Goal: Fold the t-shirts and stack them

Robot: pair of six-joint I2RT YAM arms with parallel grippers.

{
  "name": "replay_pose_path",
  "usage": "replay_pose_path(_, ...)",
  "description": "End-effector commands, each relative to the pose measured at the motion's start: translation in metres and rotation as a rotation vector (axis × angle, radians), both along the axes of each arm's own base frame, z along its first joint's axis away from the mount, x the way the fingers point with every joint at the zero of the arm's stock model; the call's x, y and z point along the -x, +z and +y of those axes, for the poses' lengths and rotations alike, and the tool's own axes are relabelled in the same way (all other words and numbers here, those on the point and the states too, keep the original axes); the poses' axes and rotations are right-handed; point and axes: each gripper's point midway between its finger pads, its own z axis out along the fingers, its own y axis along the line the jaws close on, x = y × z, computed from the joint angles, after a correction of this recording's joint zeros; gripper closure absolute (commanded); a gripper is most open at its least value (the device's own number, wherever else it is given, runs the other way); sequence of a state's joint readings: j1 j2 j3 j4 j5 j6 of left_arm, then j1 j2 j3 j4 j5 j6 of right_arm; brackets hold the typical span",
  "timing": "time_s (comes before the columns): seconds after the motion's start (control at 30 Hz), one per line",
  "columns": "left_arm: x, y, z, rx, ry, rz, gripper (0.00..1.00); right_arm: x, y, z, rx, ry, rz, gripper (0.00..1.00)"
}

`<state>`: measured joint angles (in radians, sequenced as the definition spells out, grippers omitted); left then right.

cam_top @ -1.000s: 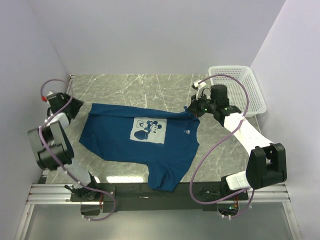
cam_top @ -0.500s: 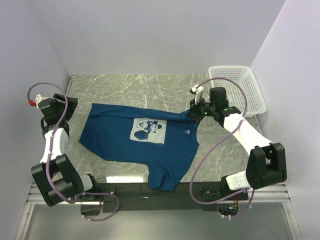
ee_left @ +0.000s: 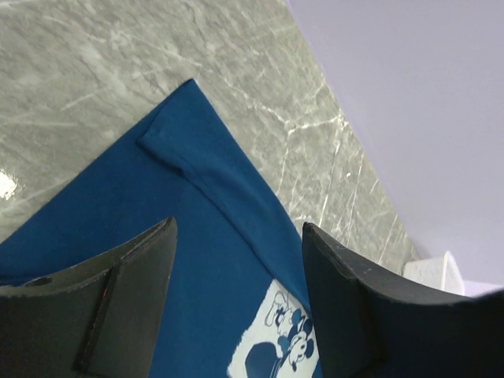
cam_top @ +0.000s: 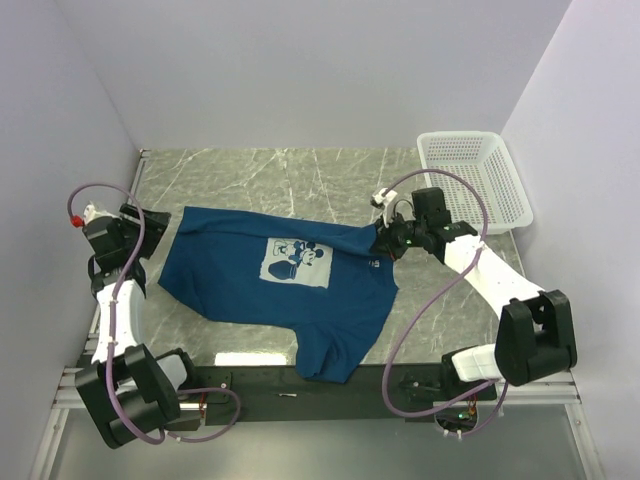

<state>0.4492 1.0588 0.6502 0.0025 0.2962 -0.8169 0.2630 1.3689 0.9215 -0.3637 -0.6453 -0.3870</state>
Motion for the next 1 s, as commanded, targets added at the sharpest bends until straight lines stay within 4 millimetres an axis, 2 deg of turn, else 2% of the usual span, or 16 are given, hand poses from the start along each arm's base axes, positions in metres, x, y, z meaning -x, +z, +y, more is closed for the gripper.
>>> replay_pose_path(0.0,0.006,0.007,-0.01,-0.024,-0.056,-0.03,0.3,0.009,0.02,0.007,-0.008,0.049,-0.084,0.94)
replay_pose_path(0.03,0.009,0.001,-0.012,-0.015,-0.059,-0.006,0.3,0.01,0.019,0.007,-0.002,0.054,-0.087,0.94)
replay_pose_path(0.37,0.021,-0.005,-0.022,-0.03,-0.098,0.002,0.3,0.022,0.01,0.01,0.046,0.09,-0.092,0.91)
replay_pose_path(0.43,0.022,-0.006,-0.023,-0.026,-0.103,0.003,0.3,0.031,0.003,0.01,0.078,0.135,-0.084,0.86)
replay_pose_path(0.47,0.023,-0.007,-0.024,-0.024,-0.108,0.003,0.3,0.039,0.0,0.013,0.095,0.182,-0.081,0.75)
replay_pose_path(0.5,0.023,-0.007,-0.025,-0.024,-0.11,0.003,0.3,0.053,-0.009,0.009,0.121,0.22,-0.038,0.71)
replay_pose_path(0.6,0.026,-0.005,-0.027,-0.028,-0.117,-0.002,0.3,0.07,-0.015,0.003,0.19,0.324,-0.072,0.56)
replay_pose_path(0.63,0.026,-0.005,-0.028,-0.03,-0.123,-0.003,0.3,0.067,-0.015,-0.001,0.21,0.318,-0.1,0.52)
replay_pose_path(0.67,0.026,-0.002,-0.028,-0.033,-0.125,-0.008,0.3,0.062,-0.012,-0.003,0.215,0.29,-0.121,0.43)
replay_pose_path(0.7,0.027,-0.001,-0.029,-0.034,-0.131,-0.011,0.3,0.048,-0.001,-0.001,0.196,0.238,-0.186,0.4)
replay_pose_path(0.77,0.029,0.004,-0.032,-0.041,-0.147,-0.02,0.3,0.035,0.006,0.0,0.163,0.124,-0.16,0.31)
replay_pose_path(0.8,0.03,0.005,-0.033,-0.043,-0.153,-0.019,0.3,0.023,0.007,0.007,0.146,0.097,-0.137,0.3)
replay_pose_path(0.87,0.031,0.012,-0.036,-0.062,-0.173,-0.035,0.3,0.014,-0.001,0.017,0.106,0.017,0.002,0.31)
replay_pose_path(0.9,0.034,0.011,-0.039,-0.056,-0.187,-0.024,0.3,0.003,-0.014,0.024,0.109,0.0,0.09,0.32)
replay_pose_path(0.97,0.038,0.014,-0.043,-0.07,-0.208,-0.034,0.3,-0.004,-0.027,0.031,0.104,-0.037,0.178,0.33)
